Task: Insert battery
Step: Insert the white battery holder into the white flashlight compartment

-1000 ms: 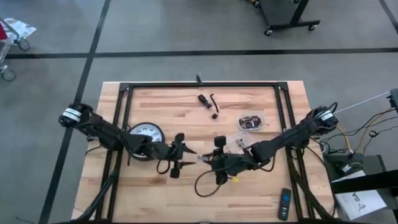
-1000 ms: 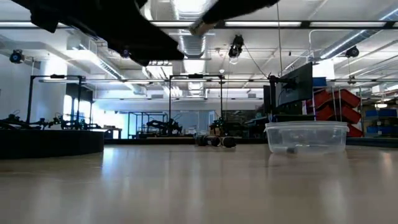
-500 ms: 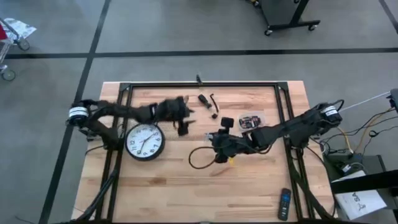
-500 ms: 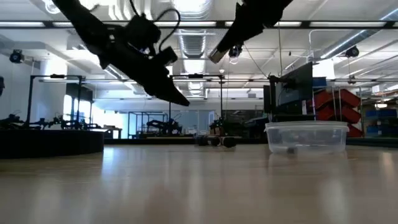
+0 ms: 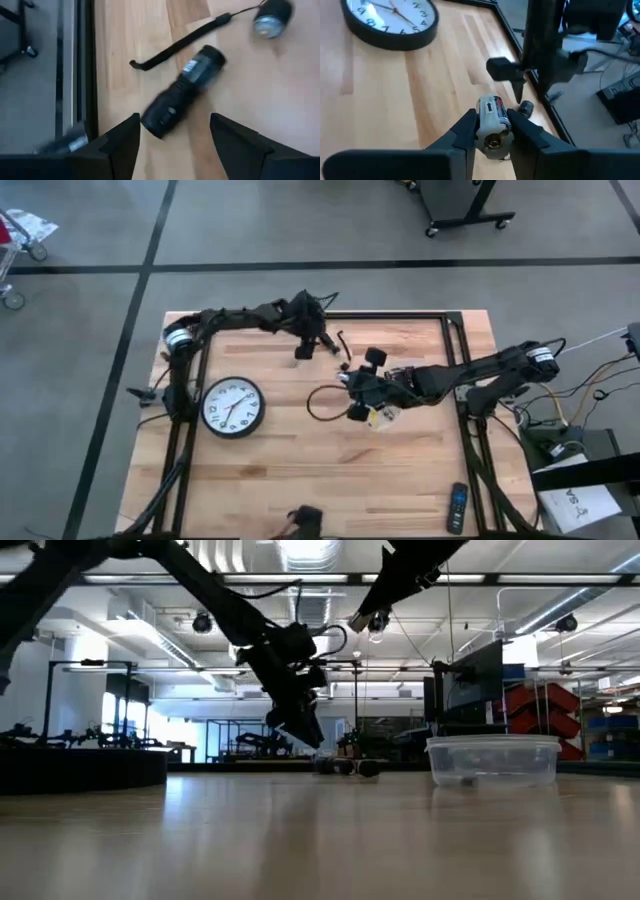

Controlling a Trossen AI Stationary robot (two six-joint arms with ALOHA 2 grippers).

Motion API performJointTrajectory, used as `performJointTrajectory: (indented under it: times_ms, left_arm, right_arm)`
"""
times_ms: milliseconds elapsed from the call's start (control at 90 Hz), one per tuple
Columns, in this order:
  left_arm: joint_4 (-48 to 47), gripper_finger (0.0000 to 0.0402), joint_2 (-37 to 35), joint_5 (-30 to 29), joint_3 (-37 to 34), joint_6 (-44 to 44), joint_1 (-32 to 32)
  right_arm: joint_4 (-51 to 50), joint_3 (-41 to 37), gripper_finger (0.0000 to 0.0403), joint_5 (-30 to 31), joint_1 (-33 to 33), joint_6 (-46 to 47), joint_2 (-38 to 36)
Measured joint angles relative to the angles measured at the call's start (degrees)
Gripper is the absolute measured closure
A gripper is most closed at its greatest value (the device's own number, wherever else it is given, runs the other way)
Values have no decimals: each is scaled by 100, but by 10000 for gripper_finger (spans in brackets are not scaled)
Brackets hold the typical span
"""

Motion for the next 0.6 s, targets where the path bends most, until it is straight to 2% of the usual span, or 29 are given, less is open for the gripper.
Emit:
performJointTrajectory:
  times_ms: [178,311,467,600]
  left_arm:
    - [-711,158,739,9,979,280,-5]
    - [-1545,159,1081,-71,1466,260,-2]
    - [-1969,173,1149,-77,1493,224,-13]
    - [-1952,190,1102,-38,1299,-42,-52]
  right_arm:
    - [-139,-2,342,-176,-121,-7,10]
    - [-221,-9,331,-302,-137,142,25]
    - [-262,-11,333,-313,-137,152,27]
    - [-277,-25,342,-321,-137,140,30]
